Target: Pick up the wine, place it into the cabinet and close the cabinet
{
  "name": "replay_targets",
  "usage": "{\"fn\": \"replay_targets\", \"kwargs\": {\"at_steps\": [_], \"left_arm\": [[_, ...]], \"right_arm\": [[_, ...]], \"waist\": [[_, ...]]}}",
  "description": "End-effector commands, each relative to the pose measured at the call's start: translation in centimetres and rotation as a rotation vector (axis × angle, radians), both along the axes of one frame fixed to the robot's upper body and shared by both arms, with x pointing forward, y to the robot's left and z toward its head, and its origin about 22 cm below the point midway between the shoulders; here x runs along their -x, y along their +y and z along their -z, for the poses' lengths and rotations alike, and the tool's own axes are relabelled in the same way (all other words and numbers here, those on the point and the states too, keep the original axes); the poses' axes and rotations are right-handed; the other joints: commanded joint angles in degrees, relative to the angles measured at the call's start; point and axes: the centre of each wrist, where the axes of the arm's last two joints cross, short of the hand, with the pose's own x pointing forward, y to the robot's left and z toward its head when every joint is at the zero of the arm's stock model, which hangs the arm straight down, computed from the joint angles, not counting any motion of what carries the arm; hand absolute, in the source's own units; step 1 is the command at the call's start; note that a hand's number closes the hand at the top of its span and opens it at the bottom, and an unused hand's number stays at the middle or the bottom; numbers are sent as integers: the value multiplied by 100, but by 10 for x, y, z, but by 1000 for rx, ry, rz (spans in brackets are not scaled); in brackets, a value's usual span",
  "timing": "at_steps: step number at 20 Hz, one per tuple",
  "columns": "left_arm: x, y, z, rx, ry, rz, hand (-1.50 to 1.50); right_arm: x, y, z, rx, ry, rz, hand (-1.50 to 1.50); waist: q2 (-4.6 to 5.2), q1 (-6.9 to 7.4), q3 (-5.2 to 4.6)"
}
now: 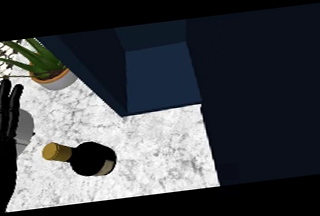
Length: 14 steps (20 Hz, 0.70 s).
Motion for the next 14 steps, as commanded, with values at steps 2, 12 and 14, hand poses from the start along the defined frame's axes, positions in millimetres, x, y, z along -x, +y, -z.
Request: {"fn": "replay_targets", "kwargs": {"at_steps": [2, 12, 14], "left_arm": [[-11, -13, -15, -43, -18, 60, -150], [-31, -24, 10, 325, 235, 266, -150], [-24, -29, 5, 338, 256, 236, -150]], "right_arm": [[1, -12, 7, -37, -23, 5, -150], [37, -12, -7, -25, 190, -276, -150], [56, -11, -14, -34, 196, -285, -150]], "waist": [[-41, 151, -223], [-49, 165, -230], [-58, 162, -228]]}}
